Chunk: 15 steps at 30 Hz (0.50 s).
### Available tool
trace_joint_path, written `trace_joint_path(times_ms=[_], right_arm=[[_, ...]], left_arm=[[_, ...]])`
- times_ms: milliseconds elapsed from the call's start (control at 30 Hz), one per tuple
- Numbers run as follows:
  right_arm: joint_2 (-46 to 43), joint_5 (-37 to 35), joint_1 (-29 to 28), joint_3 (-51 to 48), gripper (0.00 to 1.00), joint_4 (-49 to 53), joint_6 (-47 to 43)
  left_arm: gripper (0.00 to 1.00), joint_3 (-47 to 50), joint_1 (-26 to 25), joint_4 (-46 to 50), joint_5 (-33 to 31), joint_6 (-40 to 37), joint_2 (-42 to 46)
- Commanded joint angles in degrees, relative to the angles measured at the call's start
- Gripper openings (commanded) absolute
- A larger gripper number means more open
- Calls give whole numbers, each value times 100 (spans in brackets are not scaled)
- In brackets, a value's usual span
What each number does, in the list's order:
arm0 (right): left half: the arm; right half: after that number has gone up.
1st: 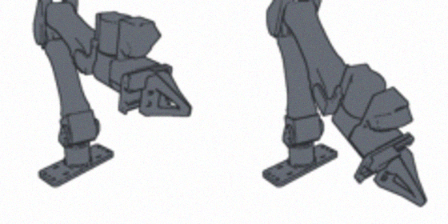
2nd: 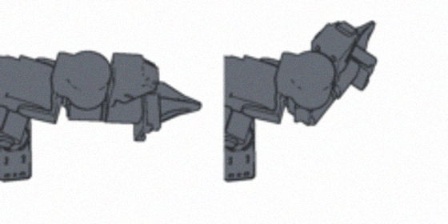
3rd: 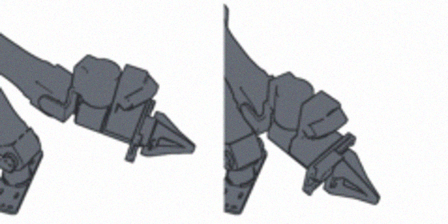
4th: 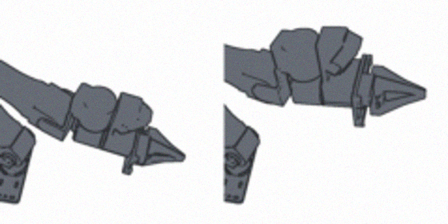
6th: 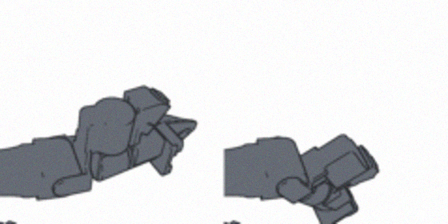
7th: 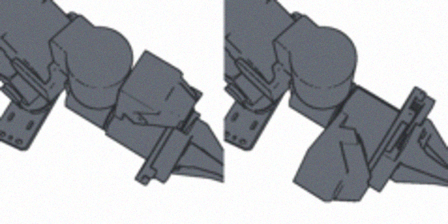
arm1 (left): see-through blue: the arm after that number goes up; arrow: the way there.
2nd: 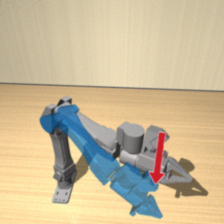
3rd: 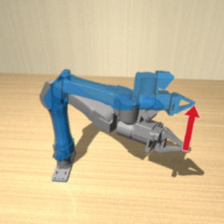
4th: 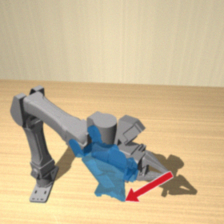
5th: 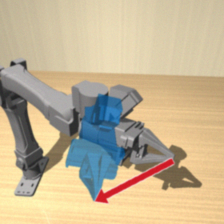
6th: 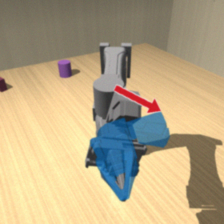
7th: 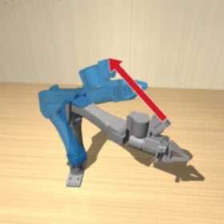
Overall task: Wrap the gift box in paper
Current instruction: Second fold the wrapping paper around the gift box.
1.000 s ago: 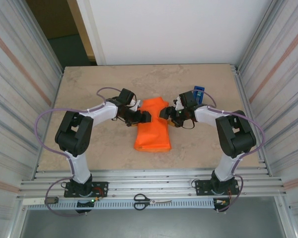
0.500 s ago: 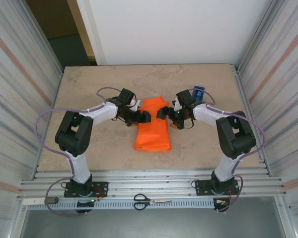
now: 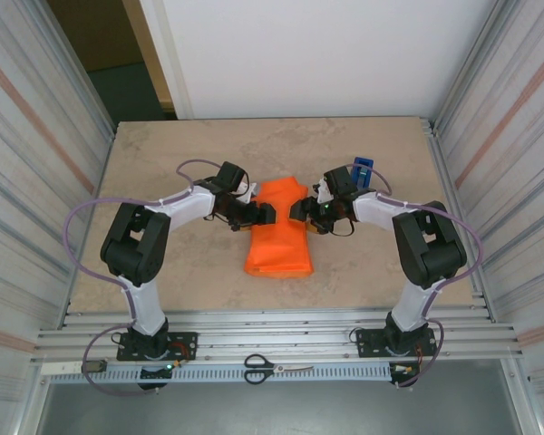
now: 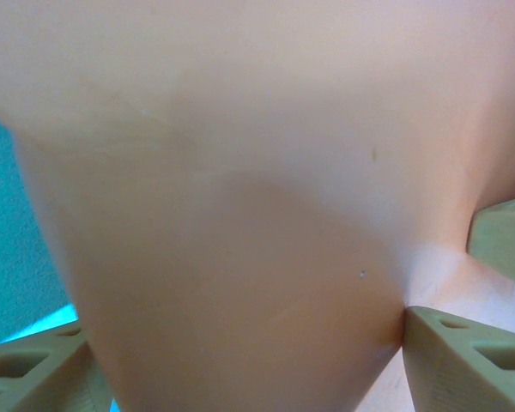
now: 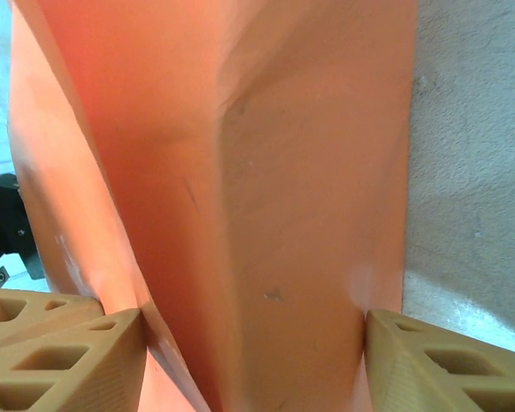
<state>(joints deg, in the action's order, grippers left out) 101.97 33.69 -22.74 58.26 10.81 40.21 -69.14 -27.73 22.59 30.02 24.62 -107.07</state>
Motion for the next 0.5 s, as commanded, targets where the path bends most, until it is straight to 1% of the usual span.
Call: trace_joint_path(times_ms=[0,200,333,467], right_arm=[[133,-406,24,-254,61,528,-37],[141,-441,-2,-315,56,490,30],[174,-473,-10,-326,56,493,35],[165,-515,-28,-372,56,466,59]], left_arm=[[81,84,-141,453,-355,-325,-246],[83,-340,-88,589,-117,-309,-60],[84,-610,-58,746,-138,-309,225],[84,-679,-41,819,-275,-193,676]])
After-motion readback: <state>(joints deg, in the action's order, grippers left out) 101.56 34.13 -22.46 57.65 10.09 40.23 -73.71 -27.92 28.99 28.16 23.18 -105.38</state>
